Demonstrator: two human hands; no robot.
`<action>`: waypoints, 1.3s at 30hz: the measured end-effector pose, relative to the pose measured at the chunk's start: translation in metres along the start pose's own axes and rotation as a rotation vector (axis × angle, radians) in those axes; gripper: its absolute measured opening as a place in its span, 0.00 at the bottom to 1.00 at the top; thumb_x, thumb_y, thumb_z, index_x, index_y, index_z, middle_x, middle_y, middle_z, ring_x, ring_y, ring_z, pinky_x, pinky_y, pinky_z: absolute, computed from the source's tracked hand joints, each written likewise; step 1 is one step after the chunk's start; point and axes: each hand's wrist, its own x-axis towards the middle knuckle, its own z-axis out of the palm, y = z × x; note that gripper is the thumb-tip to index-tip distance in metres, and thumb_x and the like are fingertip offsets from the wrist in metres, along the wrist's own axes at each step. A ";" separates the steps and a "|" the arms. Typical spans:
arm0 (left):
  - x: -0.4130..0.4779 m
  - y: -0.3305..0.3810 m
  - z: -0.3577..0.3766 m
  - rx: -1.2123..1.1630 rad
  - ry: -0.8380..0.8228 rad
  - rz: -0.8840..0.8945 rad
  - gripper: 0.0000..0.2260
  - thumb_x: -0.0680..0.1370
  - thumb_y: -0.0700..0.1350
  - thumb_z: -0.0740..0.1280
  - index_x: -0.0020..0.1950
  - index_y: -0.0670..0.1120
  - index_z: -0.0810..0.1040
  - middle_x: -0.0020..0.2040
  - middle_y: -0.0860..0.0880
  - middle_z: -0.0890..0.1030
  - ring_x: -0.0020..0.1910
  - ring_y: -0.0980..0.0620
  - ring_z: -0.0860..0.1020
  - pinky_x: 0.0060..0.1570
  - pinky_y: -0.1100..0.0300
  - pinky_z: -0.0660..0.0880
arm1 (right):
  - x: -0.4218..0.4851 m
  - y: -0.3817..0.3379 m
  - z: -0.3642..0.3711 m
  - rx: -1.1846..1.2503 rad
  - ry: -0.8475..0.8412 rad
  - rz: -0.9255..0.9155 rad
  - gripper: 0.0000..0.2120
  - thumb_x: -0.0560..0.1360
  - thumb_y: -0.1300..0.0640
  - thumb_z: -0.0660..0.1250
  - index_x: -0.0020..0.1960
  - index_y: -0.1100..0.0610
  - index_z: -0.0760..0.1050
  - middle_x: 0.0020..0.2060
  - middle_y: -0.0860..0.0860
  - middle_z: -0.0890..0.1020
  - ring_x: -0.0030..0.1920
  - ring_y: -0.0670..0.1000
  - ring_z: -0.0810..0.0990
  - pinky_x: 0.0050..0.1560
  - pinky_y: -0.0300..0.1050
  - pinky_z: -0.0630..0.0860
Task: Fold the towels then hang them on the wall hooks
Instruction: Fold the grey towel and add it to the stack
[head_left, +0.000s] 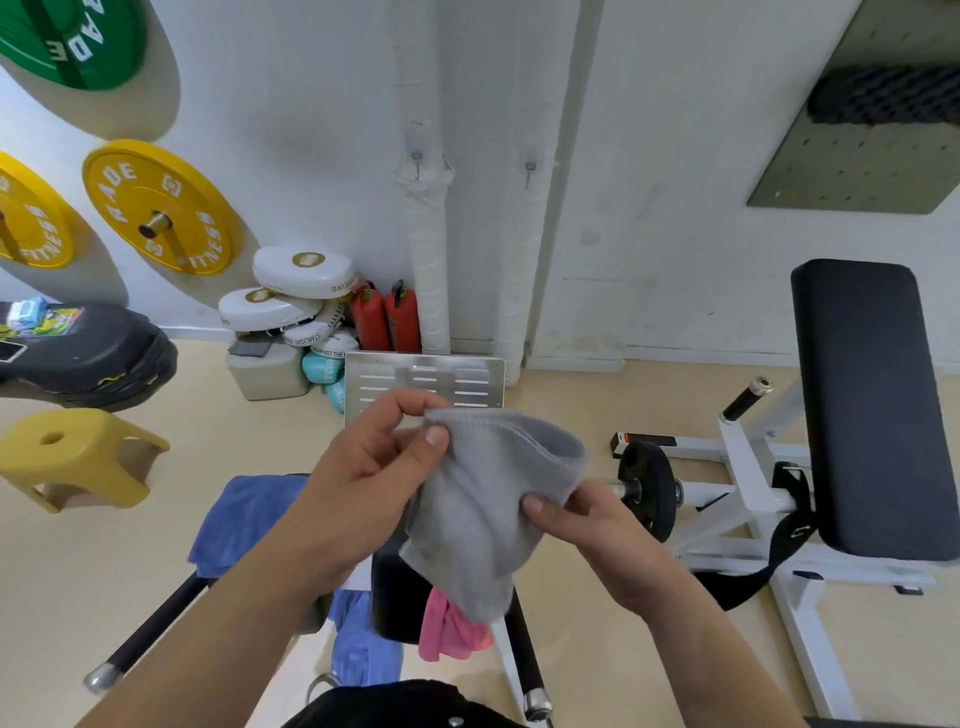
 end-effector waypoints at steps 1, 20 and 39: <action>0.004 -0.004 -0.002 0.085 0.082 0.012 0.09 0.84 0.45 0.65 0.50 0.60 0.79 0.32 0.49 0.79 0.28 0.54 0.70 0.28 0.63 0.69 | -0.002 -0.001 0.002 0.001 0.006 -0.001 0.17 0.75 0.50 0.74 0.60 0.58 0.84 0.59 0.54 0.86 0.62 0.53 0.83 0.66 0.50 0.77; 0.000 -0.110 -0.010 0.174 0.151 -0.374 0.22 0.71 0.37 0.79 0.60 0.54 0.81 0.58 0.52 0.82 0.52 0.51 0.83 0.49 0.59 0.82 | -0.007 0.025 0.020 0.075 0.492 0.205 0.28 0.73 0.69 0.74 0.69 0.53 0.72 0.58 0.54 0.82 0.57 0.53 0.83 0.62 0.55 0.80; 0.029 -0.104 -0.030 0.909 -0.101 -0.077 0.15 0.69 0.48 0.63 0.51 0.48 0.84 0.56 0.52 0.77 0.54 0.49 0.79 0.56 0.52 0.78 | 0.018 0.016 0.043 -0.649 0.172 -0.054 0.22 0.70 0.71 0.67 0.56 0.49 0.83 0.55 0.38 0.81 0.56 0.44 0.81 0.54 0.30 0.75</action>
